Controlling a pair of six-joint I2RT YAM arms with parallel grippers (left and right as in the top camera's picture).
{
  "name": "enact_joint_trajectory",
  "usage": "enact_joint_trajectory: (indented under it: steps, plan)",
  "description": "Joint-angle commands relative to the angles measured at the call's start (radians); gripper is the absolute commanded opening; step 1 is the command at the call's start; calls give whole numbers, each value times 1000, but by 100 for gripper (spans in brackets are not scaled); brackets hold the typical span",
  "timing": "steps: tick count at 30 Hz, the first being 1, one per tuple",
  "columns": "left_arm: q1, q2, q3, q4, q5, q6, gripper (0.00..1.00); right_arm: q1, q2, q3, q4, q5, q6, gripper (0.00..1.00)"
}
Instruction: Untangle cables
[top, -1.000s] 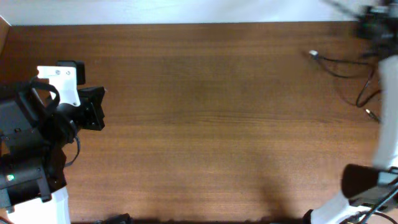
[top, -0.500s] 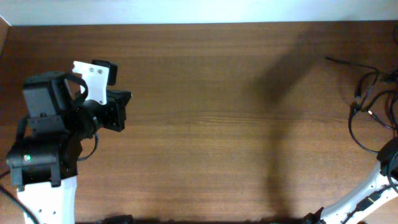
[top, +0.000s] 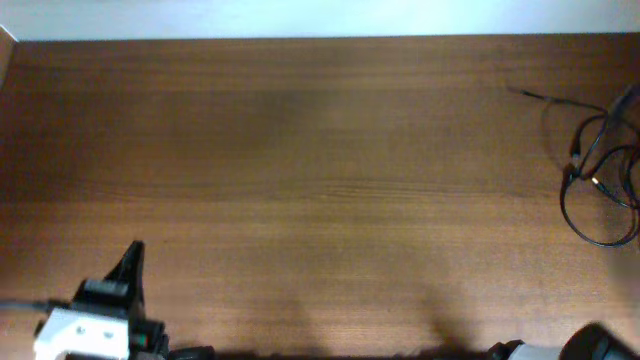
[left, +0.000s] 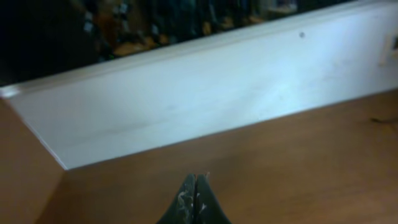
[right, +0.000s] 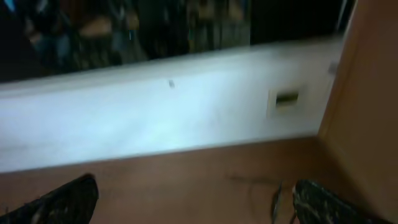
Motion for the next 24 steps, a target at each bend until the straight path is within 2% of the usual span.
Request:
enact_joint_trajectory:
  steps: [1, 4, 6, 9, 15, 19, 21, 23, 24]
  plan:
    - [-3, -70, -3, -8, -87, -31, 8, 0, -211, 1, -8, -12, 5, 99]
    - [-8, -100, -2, -11, -176, -65, 10, 66, -384, 1, -8, -10, 24, 99]
    - [-40, -100, -2, -13, -198, -68, 10, 153, -446, 1, -8, 32, 32, 99]
    - [-134, -101, -2, -27, -275, -68, 10, 359, -515, 1, -8, 114, 34, 99]
    - [-183, -101, 29, -30, -332, -67, 10, 533, -668, -79, -8, 251, -11, 100]
    - [-207, -101, 80, -30, -393, -67, 11, 603, -910, -351, -8, 278, -48, 100]
    - [-207, -101, 80, -30, -393, -68, 11, 596, -1017, -562, -8, 293, -36, 100]
    - [-208, -101, 80, -30, -393, -68, 13, 576, -1161, -907, -8, 291, -21, 99]
    - [-208, -101, 80, -30, -393, -67, 14, 570, -1196, -1003, -7, 284, -21, 99]
